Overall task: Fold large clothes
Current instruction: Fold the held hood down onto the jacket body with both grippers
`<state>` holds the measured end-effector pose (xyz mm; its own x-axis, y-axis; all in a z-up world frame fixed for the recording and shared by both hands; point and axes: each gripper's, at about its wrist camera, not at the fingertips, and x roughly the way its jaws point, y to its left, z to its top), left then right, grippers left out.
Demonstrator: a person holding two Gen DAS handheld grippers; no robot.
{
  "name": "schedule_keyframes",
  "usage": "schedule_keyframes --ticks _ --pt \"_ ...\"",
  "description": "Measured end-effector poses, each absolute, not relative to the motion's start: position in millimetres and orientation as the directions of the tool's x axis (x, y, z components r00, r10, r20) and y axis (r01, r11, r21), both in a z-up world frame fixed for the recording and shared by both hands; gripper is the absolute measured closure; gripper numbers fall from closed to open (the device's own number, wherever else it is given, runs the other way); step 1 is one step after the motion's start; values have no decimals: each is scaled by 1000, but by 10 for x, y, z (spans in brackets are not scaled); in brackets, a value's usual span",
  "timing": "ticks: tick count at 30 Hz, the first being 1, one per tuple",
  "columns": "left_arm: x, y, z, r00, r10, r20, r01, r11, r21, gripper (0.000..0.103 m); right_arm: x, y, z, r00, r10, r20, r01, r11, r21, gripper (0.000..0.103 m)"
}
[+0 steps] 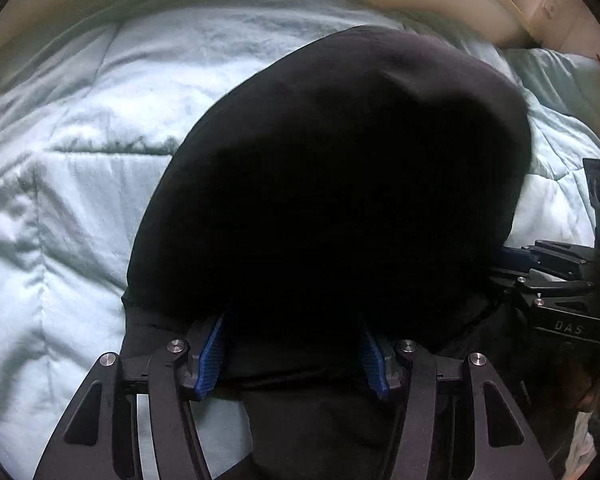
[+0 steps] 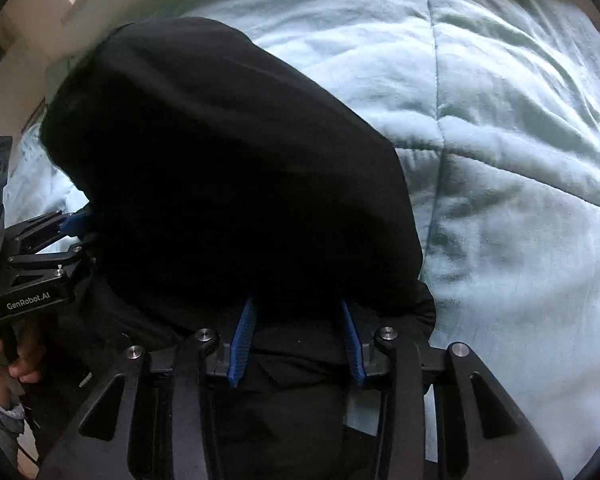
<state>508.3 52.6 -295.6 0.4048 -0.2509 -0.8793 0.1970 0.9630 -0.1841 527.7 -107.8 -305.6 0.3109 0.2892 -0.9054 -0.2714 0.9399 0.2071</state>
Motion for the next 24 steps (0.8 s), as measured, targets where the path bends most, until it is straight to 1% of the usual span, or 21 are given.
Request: schedule_keyframes --ticks 3,6,8,10,11,12,13,16,18,19,20,22,24 --pt "4952 512 -2706 452 -253 -856 244 957 -154 44 5216 -1067 -2805 328 296 -897 -309 931 195 61" --pt "4781 543 -2365 505 -329 -798 309 932 -189 44 5155 -1031 -2220 419 417 -807 -386 886 257 60" --pt "4781 549 -2193 539 -351 -765 317 927 -202 44 5266 -930 -1945 468 451 -760 -409 873 266 60" --pt "4893 547 -2085 573 -341 -746 293 935 -202 44 5505 -748 -1853 484 451 -750 -420 872 252 60" --pt "4971 556 -2090 590 -324 -739 271 942 -196 44 5645 -627 -1884 491 424 -761 -419 881 221 60" --pt "5067 572 -2146 596 -297 -746 236 953 -190 44 5827 -472 -1992 485 396 -780 -418 888 191 60" --pt "5191 613 -2271 582 -280 -764 193 960 -204 44 5940 -413 -2098 463 386 -798 -413 890 191 60" --pt "5349 699 -2696 526 -219 -822 91 975 -202 44 6213 -290 -2688 350 327 -878 -372 908 190 61" --pt "5388 715 -2950 495 -215 -842 90 976 -197 44 6217 -281 -3099 275 322 -906 -343 913 221 61" --pt "5358 676 -2955 506 -199 -840 104 980 -170 44 6180 -316 -3181 295 334 -895 -341 912 228 62" --pt "5334 640 -2926 512 -183 -839 113 983 -145 44 6152 -341 -3178 311 344 -886 -339 911 235 64" --pt "5300 630 -2874 514 -178 -839 121 984 -134 44 6139 -392 -3139 303 358 -883 -329 909 256 65" --pt "5220 728 -2748 516 -218 -828 116 976 -185 44 6083 -476 -2986 307 372 -876 -318 907 274 66"
